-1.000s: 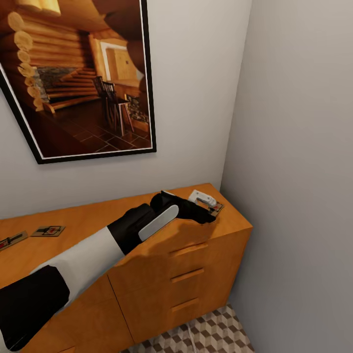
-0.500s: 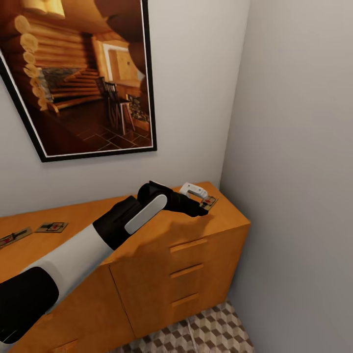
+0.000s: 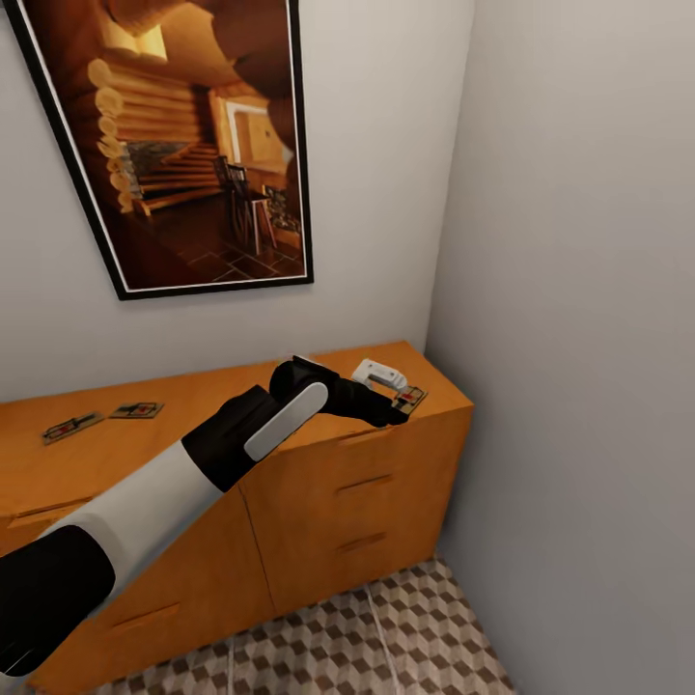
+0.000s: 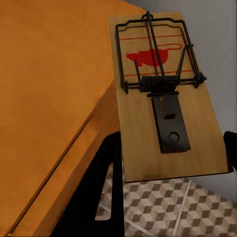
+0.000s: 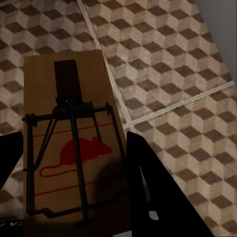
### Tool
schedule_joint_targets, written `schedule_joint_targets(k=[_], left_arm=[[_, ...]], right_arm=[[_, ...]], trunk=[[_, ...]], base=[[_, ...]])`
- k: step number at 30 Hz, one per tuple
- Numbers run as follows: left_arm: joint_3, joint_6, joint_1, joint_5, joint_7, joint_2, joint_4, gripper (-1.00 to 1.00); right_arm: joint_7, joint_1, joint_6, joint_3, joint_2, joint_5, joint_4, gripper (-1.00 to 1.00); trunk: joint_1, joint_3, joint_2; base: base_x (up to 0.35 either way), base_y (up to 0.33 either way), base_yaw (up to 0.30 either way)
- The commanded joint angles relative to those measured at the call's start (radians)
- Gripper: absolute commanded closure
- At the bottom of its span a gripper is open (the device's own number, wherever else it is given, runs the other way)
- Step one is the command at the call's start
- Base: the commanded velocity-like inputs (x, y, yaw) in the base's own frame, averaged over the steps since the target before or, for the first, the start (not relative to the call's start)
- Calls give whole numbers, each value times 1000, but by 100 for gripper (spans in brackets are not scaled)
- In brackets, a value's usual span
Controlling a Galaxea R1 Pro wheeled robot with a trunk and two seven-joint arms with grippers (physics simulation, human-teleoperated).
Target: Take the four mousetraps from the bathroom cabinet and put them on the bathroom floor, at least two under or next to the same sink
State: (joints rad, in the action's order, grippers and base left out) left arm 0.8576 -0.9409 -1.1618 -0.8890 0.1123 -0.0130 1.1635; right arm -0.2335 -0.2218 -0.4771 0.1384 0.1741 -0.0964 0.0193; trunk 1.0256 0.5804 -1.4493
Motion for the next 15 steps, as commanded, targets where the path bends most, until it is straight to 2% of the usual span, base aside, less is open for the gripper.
schedule_joint_targets(k=[1, 15], left_arm=[[1, -3, -1, -10, 9, 0, 1, 100], [0, -4, -1, -10, 9, 2, 1, 100]], right_arm=[[-1, -1, -4, 9, 0, -12, -1, 100], [-2, -1, -5, 9, 0, -12, -1, 100]], trunk=[[-1, 1, -1], [-1, 1, -1]], base=[[-335, 0, 0], [-335, 0, 0]])
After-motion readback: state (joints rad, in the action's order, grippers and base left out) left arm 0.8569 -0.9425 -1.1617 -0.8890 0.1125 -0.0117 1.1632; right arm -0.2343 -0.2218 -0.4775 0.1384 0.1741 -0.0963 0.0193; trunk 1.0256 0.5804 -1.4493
